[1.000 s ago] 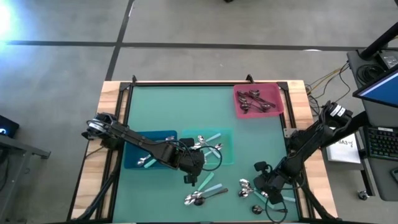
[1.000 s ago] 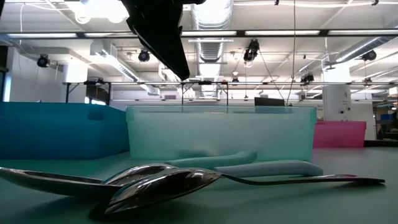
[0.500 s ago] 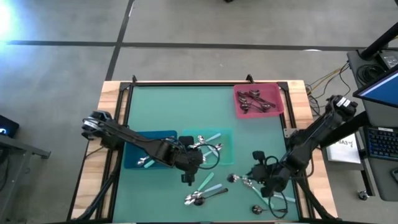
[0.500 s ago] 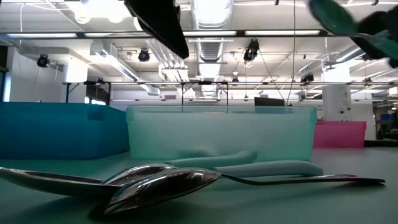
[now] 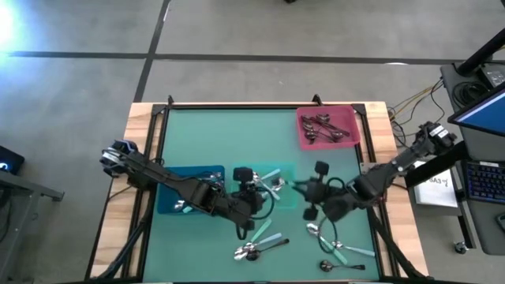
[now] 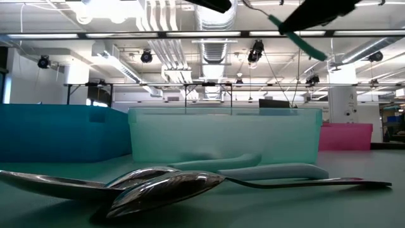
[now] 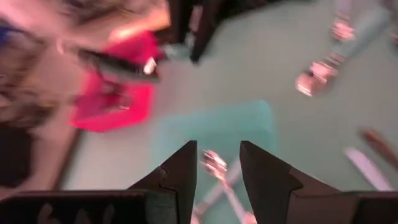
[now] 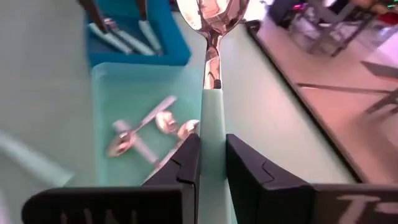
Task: Sort silverware by color (type)
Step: Put the green spoon into the blue bin
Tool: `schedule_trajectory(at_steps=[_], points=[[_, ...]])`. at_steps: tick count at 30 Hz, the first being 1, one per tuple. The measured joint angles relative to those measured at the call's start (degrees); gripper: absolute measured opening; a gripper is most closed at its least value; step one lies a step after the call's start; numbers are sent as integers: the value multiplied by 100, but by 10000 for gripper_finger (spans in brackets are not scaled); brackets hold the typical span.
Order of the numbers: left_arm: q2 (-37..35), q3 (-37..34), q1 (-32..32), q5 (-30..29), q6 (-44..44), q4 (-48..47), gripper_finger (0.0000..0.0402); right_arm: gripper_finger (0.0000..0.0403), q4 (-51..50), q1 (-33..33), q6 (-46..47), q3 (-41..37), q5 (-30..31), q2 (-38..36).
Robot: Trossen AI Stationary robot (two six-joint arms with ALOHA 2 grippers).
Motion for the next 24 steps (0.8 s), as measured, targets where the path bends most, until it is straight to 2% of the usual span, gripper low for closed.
schedule_trajectory(at_steps=[5,9,13,18,22,24], points=[[-5,-242,-8,-1230,3,937,107,40,394,-432,-649,92,22,1],[-56,-846,-16,-1806,-6,2137,107,40,878,-640,-1340,138,93,-48],[-105,-1642,-20,-1879,190,4204,107,40,1401,-830,-1758,143,-20,-70],[-105,-2425,0,-1867,912,6775,107,40,1890,-1019,-1774,42,-651,-67],[-105,-2768,21,-1610,1023,7718,107,40,2556,-1017,-2045,-135,-813,-62],[-105,-2828,39,-1359,897,7806,107,40,2883,-1020,-2109,-195,-1226,-63]])
